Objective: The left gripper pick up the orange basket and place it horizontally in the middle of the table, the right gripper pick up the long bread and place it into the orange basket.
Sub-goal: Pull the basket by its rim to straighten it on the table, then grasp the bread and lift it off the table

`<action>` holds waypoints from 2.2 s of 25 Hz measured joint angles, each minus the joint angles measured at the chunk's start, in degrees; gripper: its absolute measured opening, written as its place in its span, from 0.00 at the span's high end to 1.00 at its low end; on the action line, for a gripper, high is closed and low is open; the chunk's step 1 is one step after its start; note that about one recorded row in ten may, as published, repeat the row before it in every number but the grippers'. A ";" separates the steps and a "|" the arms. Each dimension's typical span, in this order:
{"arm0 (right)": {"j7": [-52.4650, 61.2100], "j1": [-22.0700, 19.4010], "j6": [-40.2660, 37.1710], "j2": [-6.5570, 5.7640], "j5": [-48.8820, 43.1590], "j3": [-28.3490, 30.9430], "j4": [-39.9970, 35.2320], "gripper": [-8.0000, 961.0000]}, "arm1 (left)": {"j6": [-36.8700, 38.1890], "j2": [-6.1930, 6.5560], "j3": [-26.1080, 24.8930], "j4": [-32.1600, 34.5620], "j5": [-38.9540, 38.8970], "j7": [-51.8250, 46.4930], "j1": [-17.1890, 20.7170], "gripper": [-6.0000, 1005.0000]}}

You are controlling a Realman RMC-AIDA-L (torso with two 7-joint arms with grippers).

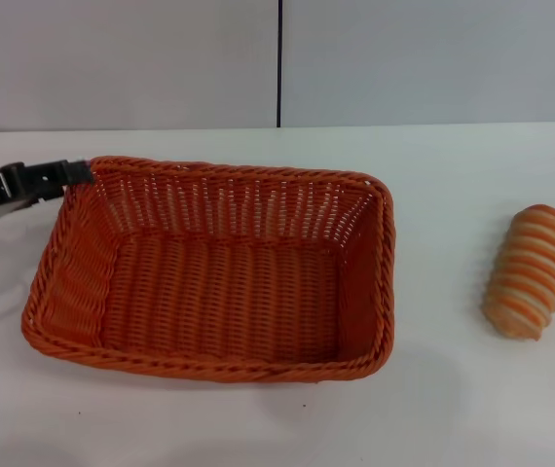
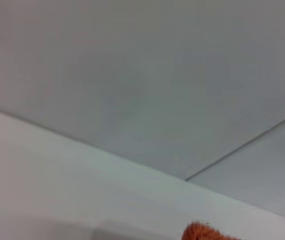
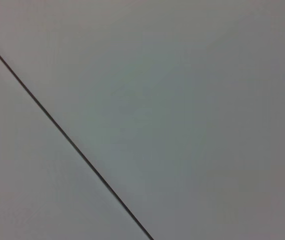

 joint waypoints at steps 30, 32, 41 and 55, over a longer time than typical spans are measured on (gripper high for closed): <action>29.05 6.11 -28.45 -8.47 -28.40 -9.67 -31.81 0.24 | 21.24 -0.35 -11.38 -40.28 -52.22 85.92 -7.26 0.44; 29.44 8.08 -30.54 -8.98 -34.37 -11.19 -34.08 0.24 | 21.31 -0.35 -11.16 -41.38 -52.19 87.19 -7.79 0.44; 29.62 15.75 -31.61 -9.91 -58.58 -20.90 -36.06 0.24 | 22.45 -0.46 -10.38 -43.49 -52.04 88.47 -8.65 0.44; 32.15 20.27 -16.25 -5.37 -65.68 -29.52 -33.79 0.24 | 22.61 -0.43 -9.45 -45.82 -51.84 88.48 -9.03 0.44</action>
